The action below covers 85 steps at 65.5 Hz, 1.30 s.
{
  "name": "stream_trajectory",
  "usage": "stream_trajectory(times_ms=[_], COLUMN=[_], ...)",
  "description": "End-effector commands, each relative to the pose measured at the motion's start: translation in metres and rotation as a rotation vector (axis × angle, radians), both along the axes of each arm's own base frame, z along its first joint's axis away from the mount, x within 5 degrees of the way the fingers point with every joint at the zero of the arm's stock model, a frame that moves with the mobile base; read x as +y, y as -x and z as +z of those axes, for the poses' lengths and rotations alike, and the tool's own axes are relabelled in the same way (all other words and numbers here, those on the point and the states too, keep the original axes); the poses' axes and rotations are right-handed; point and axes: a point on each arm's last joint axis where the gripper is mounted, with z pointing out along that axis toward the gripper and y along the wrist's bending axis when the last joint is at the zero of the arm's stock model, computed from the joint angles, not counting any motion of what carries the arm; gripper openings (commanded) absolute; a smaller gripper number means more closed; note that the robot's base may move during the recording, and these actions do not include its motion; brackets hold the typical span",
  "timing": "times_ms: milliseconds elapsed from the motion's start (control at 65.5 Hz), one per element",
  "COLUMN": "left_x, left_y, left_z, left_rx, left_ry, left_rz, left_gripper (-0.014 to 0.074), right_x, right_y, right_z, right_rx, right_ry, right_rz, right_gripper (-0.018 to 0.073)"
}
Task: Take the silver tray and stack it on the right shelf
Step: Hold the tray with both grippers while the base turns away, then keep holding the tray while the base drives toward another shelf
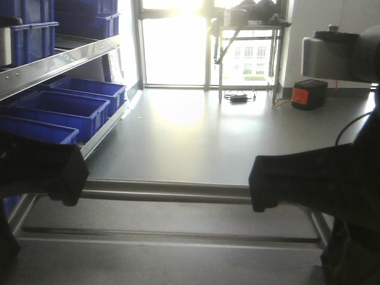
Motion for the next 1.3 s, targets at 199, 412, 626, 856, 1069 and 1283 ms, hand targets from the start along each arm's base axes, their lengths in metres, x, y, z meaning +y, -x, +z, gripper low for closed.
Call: stream_trajectory(times_ms=[199, 412, 626, 856, 1069, 1283], left_x=[0.0049, 0.0049, 0.0049, 0.0049, 0.0049, 0.0049], left_y=[0.0007, 0.0007, 0.0007, 0.0007, 0.0005, 0.0005], left_z=[0.0095, 0.0095, 0.0095, 0.0095, 0.0095, 0.0095], left_rx=[-0.025, -0.025, -0.025, -0.025, -0.027, -0.027], left_ry=[-0.028, -0.028, -0.028, -0.028, -0.028, -0.028], left_rz=[-0.004, -0.004, -0.004, -0.004, -0.004, -0.004], left_gripper=[-0.0092, -0.0092, -0.0092, -0.0092, -0.0092, -0.0092], right_x=[-0.0039, -0.0039, -0.0039, -0.0039, -0.0039, -0.0039], right_y=[-0.0032, -0.0032, -0.0032, -0.0032, -0.0032, -0.0032], right_z=[0.0083, 0.0083, 0.0083, 0.0083, 0.0083, 0.0083], right_rx=[-0.041, -0.041, -0.041, -0.041, -0.041, -0.041], right_ry=[0.031, 0.031, 0.031, 0.031, 0.031, 0.031], right_rz=[0.004, 0.004, 0.004, 0.004, 0.004, 0.004], right_gripper=[0.0056, 0.0056, 0.0056, 0.0056, 0.0056, 0.0056])
